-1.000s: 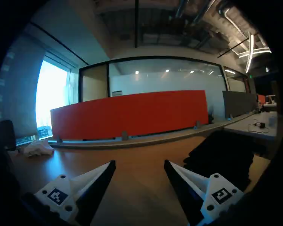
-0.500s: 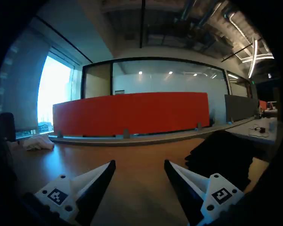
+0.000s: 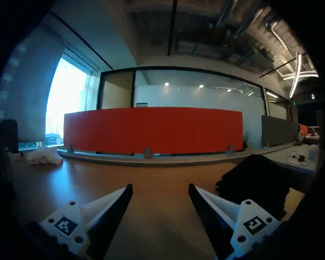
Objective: Fold towel
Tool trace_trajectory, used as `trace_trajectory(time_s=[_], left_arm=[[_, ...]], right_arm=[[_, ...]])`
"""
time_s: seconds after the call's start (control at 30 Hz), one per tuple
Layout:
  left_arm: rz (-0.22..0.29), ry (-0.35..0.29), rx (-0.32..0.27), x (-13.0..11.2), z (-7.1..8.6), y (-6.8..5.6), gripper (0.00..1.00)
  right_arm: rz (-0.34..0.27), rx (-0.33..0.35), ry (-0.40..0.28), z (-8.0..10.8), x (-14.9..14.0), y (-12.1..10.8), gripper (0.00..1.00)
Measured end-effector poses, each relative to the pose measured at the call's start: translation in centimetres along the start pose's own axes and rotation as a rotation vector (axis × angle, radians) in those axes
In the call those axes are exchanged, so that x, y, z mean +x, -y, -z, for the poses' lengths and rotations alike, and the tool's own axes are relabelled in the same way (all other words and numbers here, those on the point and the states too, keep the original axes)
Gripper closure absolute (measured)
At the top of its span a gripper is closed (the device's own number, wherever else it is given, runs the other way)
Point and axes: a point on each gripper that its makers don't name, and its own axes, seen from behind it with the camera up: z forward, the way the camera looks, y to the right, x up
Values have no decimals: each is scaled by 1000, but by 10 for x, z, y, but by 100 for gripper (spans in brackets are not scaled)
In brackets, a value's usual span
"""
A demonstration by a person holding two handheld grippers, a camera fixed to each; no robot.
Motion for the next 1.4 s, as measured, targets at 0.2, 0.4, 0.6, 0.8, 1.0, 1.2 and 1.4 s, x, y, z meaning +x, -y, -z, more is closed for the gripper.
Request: trace_trajectory(time_s=[0.2,0.4,0.6,0.8,1.0,1.2,1.4], left_arm=[[0,0,0,0,0,0,7],[0,0,0,0,0,0,7],[0,0,0,0,0,0,7],[0,0,0,0,0,0,7],[1,0,0,0,0,0,7],[0,0,0,0,0,-1,7],[0,1,0,1,1,-1,7]], right_arm=[[-2,-3,1,2,0,0,0],[-2,-6,0,3,-2,-1,0],[-1,1,2,3,-2,0,1],[-1,1,2,3,-1,0,0],[-2,1,3,3,-1,1,0],[-2,1,2,3,-2,1,0],[-2,1,2,3,-2,1,0]])
